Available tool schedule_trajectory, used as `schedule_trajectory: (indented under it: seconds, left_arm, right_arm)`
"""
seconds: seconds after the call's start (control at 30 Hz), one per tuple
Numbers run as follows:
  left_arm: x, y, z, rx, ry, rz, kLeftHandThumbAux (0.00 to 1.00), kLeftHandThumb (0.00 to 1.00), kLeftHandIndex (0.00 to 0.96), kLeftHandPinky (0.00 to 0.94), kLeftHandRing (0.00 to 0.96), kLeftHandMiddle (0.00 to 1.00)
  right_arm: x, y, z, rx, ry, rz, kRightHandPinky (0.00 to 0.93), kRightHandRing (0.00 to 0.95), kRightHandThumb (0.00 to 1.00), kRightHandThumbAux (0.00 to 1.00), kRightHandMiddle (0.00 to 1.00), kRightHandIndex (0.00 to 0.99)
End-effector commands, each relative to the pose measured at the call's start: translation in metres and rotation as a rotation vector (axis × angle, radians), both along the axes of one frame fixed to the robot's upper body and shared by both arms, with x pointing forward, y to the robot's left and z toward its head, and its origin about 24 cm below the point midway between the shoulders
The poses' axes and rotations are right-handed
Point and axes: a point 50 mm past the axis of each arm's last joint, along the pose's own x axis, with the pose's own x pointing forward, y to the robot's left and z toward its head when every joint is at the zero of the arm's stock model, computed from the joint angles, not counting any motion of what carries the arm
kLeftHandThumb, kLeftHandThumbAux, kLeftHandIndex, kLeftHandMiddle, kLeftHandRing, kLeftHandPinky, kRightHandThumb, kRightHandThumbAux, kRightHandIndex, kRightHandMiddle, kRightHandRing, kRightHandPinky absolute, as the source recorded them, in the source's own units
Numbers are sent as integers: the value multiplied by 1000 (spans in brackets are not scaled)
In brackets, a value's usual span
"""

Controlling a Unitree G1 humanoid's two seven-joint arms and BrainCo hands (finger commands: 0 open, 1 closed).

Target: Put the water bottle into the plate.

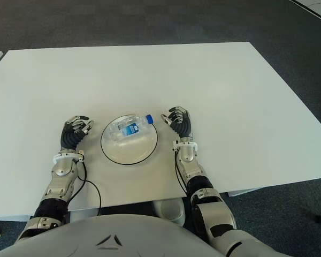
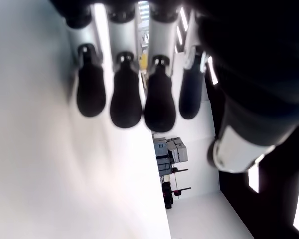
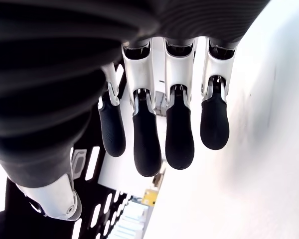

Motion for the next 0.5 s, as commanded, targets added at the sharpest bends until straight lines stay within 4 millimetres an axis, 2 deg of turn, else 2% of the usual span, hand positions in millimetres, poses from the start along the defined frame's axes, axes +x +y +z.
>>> schedule_trajectory:
  seconds: [0.03, 0.5]
  left_arm:
    - [-7, 0, -15, 17, 93, -38, 717, 708, 437, 711, 721, 728]
    - [-5, -2, -18, 12, 115, -64, 716, 710, 437, 678, 693, 700]
  right_arm:
    - [-2, -1, -3, -2, 18, 2, 631, 623, 707, 727, 611, 432]
    - [-2, -2, -3, -10, 21, -3, 633, 621, 707, 728, 603, 432]
